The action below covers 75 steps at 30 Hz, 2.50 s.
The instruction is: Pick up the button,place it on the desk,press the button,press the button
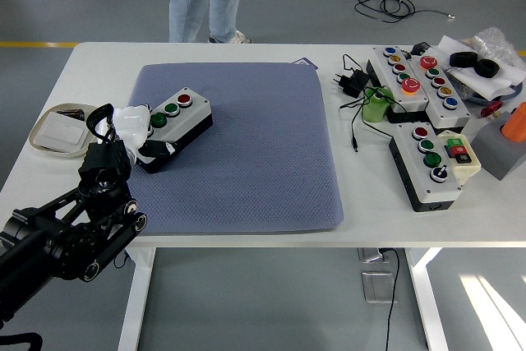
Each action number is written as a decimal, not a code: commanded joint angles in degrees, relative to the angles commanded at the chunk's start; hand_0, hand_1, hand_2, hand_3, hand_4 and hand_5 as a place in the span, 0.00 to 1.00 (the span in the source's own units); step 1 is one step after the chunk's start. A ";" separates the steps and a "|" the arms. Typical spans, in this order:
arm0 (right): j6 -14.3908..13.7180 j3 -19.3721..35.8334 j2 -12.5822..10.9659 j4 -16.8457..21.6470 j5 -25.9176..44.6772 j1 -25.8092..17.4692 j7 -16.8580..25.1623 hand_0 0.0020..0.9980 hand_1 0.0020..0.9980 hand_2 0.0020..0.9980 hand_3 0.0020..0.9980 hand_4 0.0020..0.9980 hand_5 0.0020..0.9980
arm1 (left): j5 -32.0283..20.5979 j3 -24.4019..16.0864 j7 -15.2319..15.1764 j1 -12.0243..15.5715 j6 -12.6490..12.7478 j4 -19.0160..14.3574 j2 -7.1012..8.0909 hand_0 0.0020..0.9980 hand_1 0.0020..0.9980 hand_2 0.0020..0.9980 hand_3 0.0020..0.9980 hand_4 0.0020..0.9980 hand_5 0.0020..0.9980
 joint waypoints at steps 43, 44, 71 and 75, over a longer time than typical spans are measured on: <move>-0.07 0.02 0.08 0.00 -0.14 0.09 -0.24 0.79 0.80 0.82 0.75 0.41 0.48 | -8.42 7.20 -43.16 -4.07 -1.00 -3.30 6.05 0.21 0.29 0.27 0.40 0.62 0.00; -0.05 -0.03 0.08 0.00 -0.15 0.07 -0.26 0.79 0.80 0.82 0.75 0.41 0.48 | -7.90 7.35 -43.29 -4.05 -0.67 -3.18 5.99 0.21 0.29 0.27 0.40 0.62 0.00; 0.10 -0.68 0.00 0.00 -0.29 -0.16 -0.35 0.79 0.80 0.82 0.75 0.41 0.48 | -3.00 10.58 -46.38 -5.50 4.66 2.36 4.91 0.25 0.40 0.35 0.42 0.66 0.00; 0.08 -0.77 0.00 0.00 0.00 -0.05 -0.26 0.79 0.80 0.82 0.75 0.41 0.48 | -4.15 10.48 -46.17 -5.49 4.35 2.46 4.91 0.24 0.46 0.45 0.48 0.74 0.17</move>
